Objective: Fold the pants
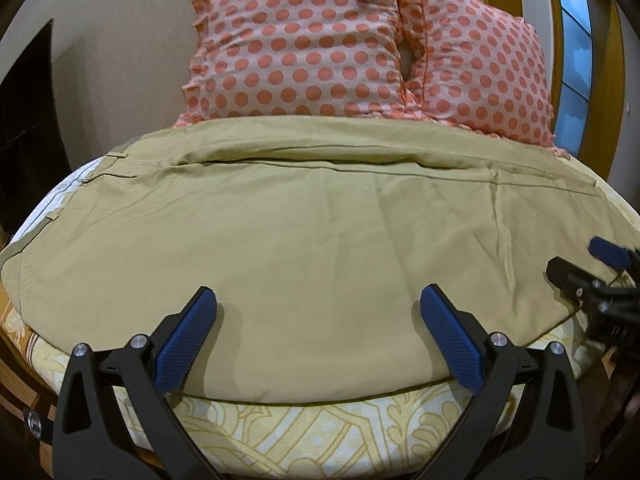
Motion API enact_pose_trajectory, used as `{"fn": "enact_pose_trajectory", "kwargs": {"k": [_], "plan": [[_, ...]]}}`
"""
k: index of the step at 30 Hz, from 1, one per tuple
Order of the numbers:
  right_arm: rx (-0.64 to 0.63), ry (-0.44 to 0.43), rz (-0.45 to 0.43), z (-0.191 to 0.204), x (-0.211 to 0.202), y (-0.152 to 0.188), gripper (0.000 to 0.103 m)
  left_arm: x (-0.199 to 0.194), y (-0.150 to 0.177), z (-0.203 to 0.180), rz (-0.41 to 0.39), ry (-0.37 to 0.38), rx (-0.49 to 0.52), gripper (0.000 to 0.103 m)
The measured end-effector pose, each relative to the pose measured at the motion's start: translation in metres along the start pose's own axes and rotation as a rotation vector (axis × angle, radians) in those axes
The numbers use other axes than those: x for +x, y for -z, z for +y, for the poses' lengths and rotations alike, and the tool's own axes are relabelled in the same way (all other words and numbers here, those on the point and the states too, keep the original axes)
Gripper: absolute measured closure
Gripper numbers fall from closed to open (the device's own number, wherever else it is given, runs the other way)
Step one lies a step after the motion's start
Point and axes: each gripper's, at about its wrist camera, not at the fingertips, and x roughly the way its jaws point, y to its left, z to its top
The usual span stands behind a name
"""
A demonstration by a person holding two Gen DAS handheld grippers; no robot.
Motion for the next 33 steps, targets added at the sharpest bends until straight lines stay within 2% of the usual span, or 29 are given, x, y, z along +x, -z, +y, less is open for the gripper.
{"fn": "enact_pose_trajectory", "kwargs": {"k": [2,4,5,7,10,12,13,14,17,20,22,24,25,26,27,29,31,32,33], "plan": [[0.046,-0.013,-0.02,-0.023,-0.009,-0.023,0.001,-0.004,-0.01,0.009,0.032,-0.002,-0.018,0.002],[0.093,0.033,-0.071,-0.045,-0.013,-0.046,0.001,-0.006,-0.023,0.019,0.024,-0.005,-0.055,0.002],[0.142,0.072,-0.09,-0.069,-0.013,-0.068,0.001,-0.005,-0.026,0.023,0.015,-0.009,-0.071,0.002],[0.226,0.129,-0.087,-0.107,-0.002,-0.099,0.001,-0.003,-0.043,0.033,-0.004,-0.027,-0.115,0.002],[0.406,0.23,-0.016,-0.172,0.042,-0.147,0.002,0.006,-0.062,0.047,-0.024,-0.057,-0.16,0.002],[0.534,0.294,0.066,-0.216,0.086,-0.174,0.017,0.018,-0.075,0.057,-0.015,-0.077,-0.188,0.002],[0.561,0.319,0.091,-0.225,0.102,-0.182,0.026,0.026,-0.082,0.063,-0.003,-0.074,-0.207,0.002],[0.597,0.359,0.128,-0.24,0.126,-0.195,0.027,0.03,-0.083,0.067,0.002,-0.066,-0.224,0.002],[0.649,0.469,0.196,-0.266,0.176,-0.214,0.03,0.043,-0.086,0.078,0.021,-0.017,-0.295,0.002],[0.73,0.54,0.253,-0.286,0.208,-0.217,0.03,0.054,-0.08,0.083,0.054,0.045,-0.344,0.002],[0.647,0.634,0.26,-0.284,0.222,-0.222,0.032,0.059,-0.079,0.086,0.067,0.07,-0.37,0.002],[0.608,0.61,0.219,-0.28,0.223,-0.219,0.044,0.062,-0.077,0.089,0.074,0.08,-0.392,0.002],[0.6,0.575,0.189,-0.279,0.221,-0.216,0.066,0.063,-0.076,0.09,0.081,0.088,-0.401,0.002],[0.574,0.59,0.179,-0.277,0.219,-0.212,0.083,0.064,-0.074,0.092,0.084,0.098,-0.416,0.002],[0.565,0.559,0.154,-0.278,0.216,-0.206,0.084,0.065,-0.074,0.093,0.082,0.105,-0.428,0.002],[0.608,0.477,0.116,-0.284,0.206,-0.194,0.098,0.064,-0.072,0.095,0.071,0.116,-0.445,0.002],[0.717,0.335,0.047,-0.294,0.185,-0.174,0.098,0.064,-0.07,0.097,0.066,0.125,-0.456,0.002],[0.768,0.238,-0.015,-0.298,0.164,-0.16,0.098,0.063,-0.069,0.098,0.061,0.131,-0.465,0.002],[0.787,0.178,-0.065,-0.299,0.145,-0.148,0.098,0.063,-0.069,0.099,0.057,0.135,-0.472,0.002]]}}
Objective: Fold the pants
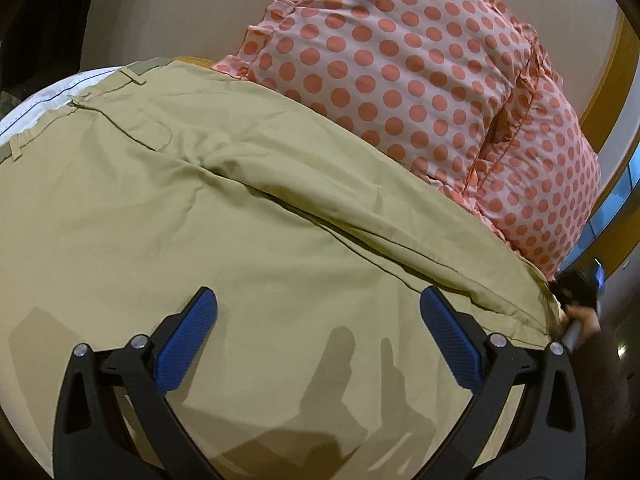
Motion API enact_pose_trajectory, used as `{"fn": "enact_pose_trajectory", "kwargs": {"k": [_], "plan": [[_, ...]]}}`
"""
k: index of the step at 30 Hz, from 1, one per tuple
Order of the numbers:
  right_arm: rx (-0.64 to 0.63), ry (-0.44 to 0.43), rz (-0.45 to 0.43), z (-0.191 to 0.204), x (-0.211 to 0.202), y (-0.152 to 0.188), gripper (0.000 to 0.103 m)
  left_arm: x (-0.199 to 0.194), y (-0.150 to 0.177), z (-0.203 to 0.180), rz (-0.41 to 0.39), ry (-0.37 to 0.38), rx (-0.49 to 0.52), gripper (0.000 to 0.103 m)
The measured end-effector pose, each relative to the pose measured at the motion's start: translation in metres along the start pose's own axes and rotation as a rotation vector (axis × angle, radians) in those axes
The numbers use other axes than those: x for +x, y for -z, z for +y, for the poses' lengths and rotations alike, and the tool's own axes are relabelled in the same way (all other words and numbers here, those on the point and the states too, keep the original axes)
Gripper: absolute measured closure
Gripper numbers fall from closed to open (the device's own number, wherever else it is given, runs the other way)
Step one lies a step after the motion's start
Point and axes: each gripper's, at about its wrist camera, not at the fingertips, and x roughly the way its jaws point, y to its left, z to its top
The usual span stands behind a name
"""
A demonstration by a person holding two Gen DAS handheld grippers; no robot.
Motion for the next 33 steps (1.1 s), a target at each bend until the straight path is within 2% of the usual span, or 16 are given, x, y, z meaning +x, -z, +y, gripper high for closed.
{"fn": "enact_pose_trajectory", "kwargs": {"k": [3,5,8,12,13,14,15,16,17,18,19,20,21,23,27,33], "plan": [[0.037,-0.203,-0.073,-0.04,-0.078,0.033,0.099,-0.002,0.0,0.002,-0.009,0.007,-0.017,0.002],[0.07,-0.272,-0.075,-0.05,-0.115,0.053,0.099,-0.003,0.0,0.002,-0.013,0.007,-0.019,0.002],[0.108,-0.267,-0.025,-0.075,-0.14,0.084,0.099,-0.005,0.001,0.001,-0.026,0.0,-0.01,0.002],[0.171,-0.254,0.077,-0.093,-0.128,0.098,0.096,-0.019,-0.006,-0.009,-0.057,-0.018,0.063,0.002],[0.202,-0.253,0.108,-0.093,-0.125,0.1,0.087,-0.026,-0.011,-0.011,-0.059,-0.014,0.083,0.002],[0.217,-0.258,0.126,-0.102,-0.136,0.106,0.066,-0.033,-0.016,-0.011,-0.068,-0.007,0.092,0.002],[0.23,-0.253,0.138,-0.104,-0.136,0.108,0.053,-0.039,-0.021,-0.01,-0.085,-0.003,0.096,0.002],[0.226,-0.254,0.125,-0.103,-0.139,0.11,0.046,-0.046,-0.028,-0.008,-0.112,-0.005,0.101,0.002],[0.207,-0.245,0.112,-0.101,-0.142,0.111,0.045,-0.049,-0.033,-0.007,-0.131,-0.01,0.105,0.002],[0.194,-0.242,0.1,-0.099,-0.14,0.111,0.046,-0.052,-0.041,-0.004,-0.15,-0.02,0.109,0.002],[0.19,-0.239,0.09,-0.099,-0.139,0.112,0.053,-0.051,-0.047,-0.003,-0.154,-0.03,0.11,0.002],[0.184,-0.246,0.084,-0.099,-0.133,0.112,0.091,-0.047,-0.057,-0.001,-0.147,-0.04,0.109,0.002],[0.197,-0.265,0.091,-0.103,-0.128,0.111,0.101,-0.04,-0.068,0.0,-0.129,-0.036,0.104,0.002],[0.259,-0.359,0.041,-0.116,-0.139,0.111,0.101,-0.021,-0.088,0.005,-0.074,-0.011,0.076,0.002],[0.222,-0.41,-0.039,-0.115,-0.163,0.104,0.101,0.028,-0.125,0.018,0.042,0.0,-0.041,0.006],[0.23,-0.443,-0.036,-0.114,-0.16,0.096,0.101,0.119,-0.166,0.03,0.195,-0.138,-0.105,0.032]]}}
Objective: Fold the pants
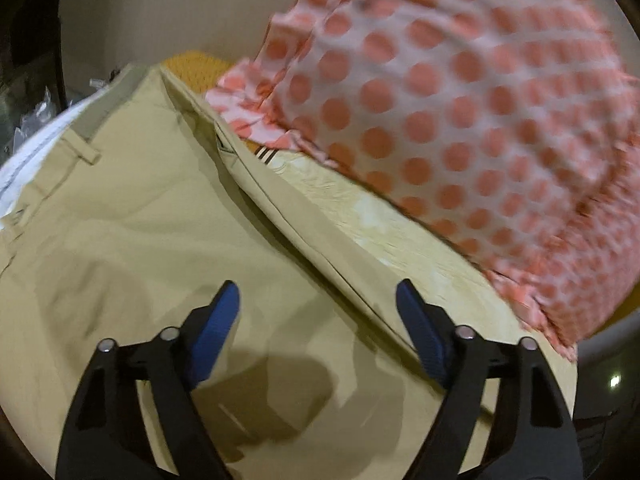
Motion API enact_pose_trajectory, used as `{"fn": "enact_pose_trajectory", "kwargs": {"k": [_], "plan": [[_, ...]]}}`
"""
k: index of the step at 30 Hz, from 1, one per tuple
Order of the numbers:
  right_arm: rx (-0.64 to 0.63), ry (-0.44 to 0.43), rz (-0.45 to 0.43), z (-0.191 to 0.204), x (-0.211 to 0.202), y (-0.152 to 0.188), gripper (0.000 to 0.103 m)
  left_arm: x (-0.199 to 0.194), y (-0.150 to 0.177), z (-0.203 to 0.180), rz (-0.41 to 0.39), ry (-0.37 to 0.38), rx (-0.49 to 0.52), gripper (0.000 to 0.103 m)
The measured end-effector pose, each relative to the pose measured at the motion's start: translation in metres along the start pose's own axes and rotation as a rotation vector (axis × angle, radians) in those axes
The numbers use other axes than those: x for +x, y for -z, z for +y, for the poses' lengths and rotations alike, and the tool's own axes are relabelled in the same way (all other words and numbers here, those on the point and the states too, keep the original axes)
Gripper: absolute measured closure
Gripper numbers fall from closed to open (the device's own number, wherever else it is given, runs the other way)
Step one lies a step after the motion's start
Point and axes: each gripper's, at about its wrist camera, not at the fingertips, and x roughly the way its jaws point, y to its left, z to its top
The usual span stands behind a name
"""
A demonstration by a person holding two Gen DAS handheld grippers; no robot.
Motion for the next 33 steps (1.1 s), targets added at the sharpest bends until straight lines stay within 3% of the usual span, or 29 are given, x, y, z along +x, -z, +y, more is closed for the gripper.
{"fn": "enact_pose_trajectory", "kwargs": {"k": [1,2,4,5,6,7,10,13,15,20,26,27,28,29,30,31,33], "plan": [[-0.001,0.004,-0.002,0.001,0.0,0.001,0.101,0.009,-0.004,0.002,0.013,-0.017,-0.011,0.035],[-0.003,0.005,0.001,0.0,0.001,0.0,0.101,0.021,-0.011,0.004,0.027,-0.046,-0.028,0.045],[-0.003,0.002,0.004,0.0,0.003,-0.002,0.101,0.026,-0.019,0.01,-0.012,-0.094,-0.044,0.082],[-0.006,0.0,0.002,0.001,0.002,-0.002,0.101,0.026,-0.022,0.015,-0.003,-0.06,-0.053,0.098],[-0.013,0.001,-0.004,0.002,0.001,-0.003,0.101,0.02,-0.02,0.02,-0.002,-0.033,-0.085,0.1],[-0.019,-0.001,-0.012,0.003,-0.002,-0.004,0.101,0.01,-0.017,0.023,-0.018,-0.014,-0.094,0.1],[-0.023,-0.006,-0.041,0.003,-0.015,-0.007,0.101,-0.054,0.011,0.027,-0.123,0.023,-0.002,0.101],[-0.028,0.019,-0.082,-0.004,-0.038,-0.009,0.101,-0.133,0.064,0.049,-0.211,0.095,0.03,0.1],[-0.026,0.036,-0.092,-0.011,-0.048,-0.006,0.101,-0.167,0.102,0.065,-0.229,0.105,0.034,0.1],[-0.004,0.107,-0.087,-0.032,-0.063,0.01,0.101,-0.189,0.185,0.105,-0.204,0.081,-0.016,0.1],[-0.022,0.216,-0.075,-0.043,-0.073,0.023,0.101,-0.169,0.234,0.137,-0.137,0.053,-0.076,0.1],[-0.032,0.246,-0.084,-0.042,-0.078,0.025,0.097,-0.168,0.238,0.137,-0.145,0.055,-0.077,0.099],[-0.036,0.27,-0.095,-0.041,-0.082,0.026,0.084,-0.169,0.24,0.139,-0.155,0.056,-0.076,0.097],[-0.045,0.297,-0.122,-0.039,-0.089,0.027,0.058,-0.173,0.243,0.14,-0.173,0.053,-0.073,0.094],[-0.051,0.315,-0.158,-0.039,-0.096,0.029,0.045,-0.175,0.245,0.14,-0.184,0.053,-0.068,0.09],[-0.064,0.336,-0.195,-0.038,-0.103,0.031,0.041,-0.177,0.247,0.141,-0.192,0.052,-0.064,0.088],[-0.078,0.357,-0.194,-0.041,-0.104,0.033,0.041,-0.178,0.247,0.14,-0.205,0.047,-0.061,0.071]]}}
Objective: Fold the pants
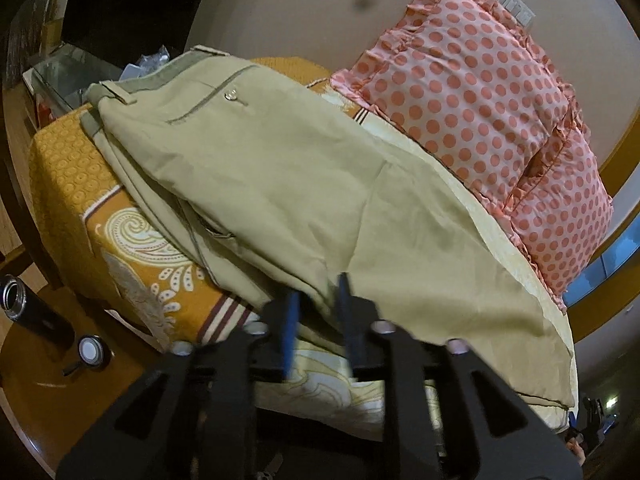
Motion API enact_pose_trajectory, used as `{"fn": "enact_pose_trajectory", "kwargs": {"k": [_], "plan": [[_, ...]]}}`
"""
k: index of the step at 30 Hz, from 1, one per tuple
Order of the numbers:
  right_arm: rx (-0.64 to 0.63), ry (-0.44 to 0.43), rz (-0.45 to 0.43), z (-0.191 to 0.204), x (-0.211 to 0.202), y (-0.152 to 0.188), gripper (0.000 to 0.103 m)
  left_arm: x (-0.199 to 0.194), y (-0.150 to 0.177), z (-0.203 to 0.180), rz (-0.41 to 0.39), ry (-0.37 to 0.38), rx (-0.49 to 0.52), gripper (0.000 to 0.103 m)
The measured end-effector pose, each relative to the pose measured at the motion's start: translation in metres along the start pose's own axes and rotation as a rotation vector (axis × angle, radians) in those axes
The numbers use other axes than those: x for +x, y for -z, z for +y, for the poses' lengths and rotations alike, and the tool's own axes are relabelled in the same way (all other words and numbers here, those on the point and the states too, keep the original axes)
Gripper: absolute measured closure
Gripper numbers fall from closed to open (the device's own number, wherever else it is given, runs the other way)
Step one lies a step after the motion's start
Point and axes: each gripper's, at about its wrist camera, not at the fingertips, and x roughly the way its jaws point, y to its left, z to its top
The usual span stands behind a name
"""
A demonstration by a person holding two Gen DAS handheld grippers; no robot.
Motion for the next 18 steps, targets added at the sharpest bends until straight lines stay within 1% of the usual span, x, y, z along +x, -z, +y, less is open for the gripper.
{"fn": "enact_pose_trajectory", "kwargs": {"k": [1,4,6,7,9,10,11,12,13,14,15,17,18], "plan": [[-0.002,-0.005,0.003,-0.001,0.002,0.002,0.042,-0.001,0.0,0.001,-0.009,0.004,0.0,0.067],[-0.058,0.001,-0.019,0.007,0.004,0.009,0.045,0.0,-0.001,0.001,-0.014,0.031,-0.008,0.061],[-0.096,-0.034,-0.008,0.015,0.011,0.018,0.052,0.0,0.0,-0.001,-0.021,0.045,-0.001,0.053],[-0.12,-0.041,-0.015,0.019,0.013,0.023,0.056,0.0,0.0,-0.003,-0.023,0.048,0.003,0.051],[-0.199,-0.036,-0.03,0.031,0.017,0.034,0.062,0.0,0.001,-0.005,-0.032,0.056,0.011,0.045],[-0.228,-0.015,-0.047,0.036,0.017,0.038,0.065,-0.001,0.002,-0.006,-0.037,0.062,0.012,0.044],[-0.261,-0.012,-0.064,0.038,0.016,0.041,0.078,-0.001,0.002,-0.006,-0.042,0.071,0.011,0.041],[-0.266,-0.049,-0.051,0.037,0.019,0.041,0.091,-0.002,0.003,-0.006,-0.045,0.079,0.009,0.039],[-0.246,-0.068,-0.043,0.034,0.02,0.039,0.096,-0.005,0.003,-0.005,-0.053,0.092,0.0,0.038],[-0.24,-0.08,-0.046,0.035,0.021,0.037,0.097,-0.007,0.002,-0.003,-0.063,0.095,-0.005,0.034],[-0.245,-0.091,-0.051,0.038,0.021,0.035,0.098,-0.013,0.002,-0.001,-0.094,0.09,-0.01,0.028],[-0.283,-0.125,-0.069,0.058,0.019,0.029,0.098,-0.025,-0.001,0.005,-0.152,0.077,-0.011,0.021],[-0.306,-0.161,-0.071,0.072,0.017,0.027,0.099,-0.031,-0.003,0.009,-0.18,0.068,-0.013,0.017]]}}
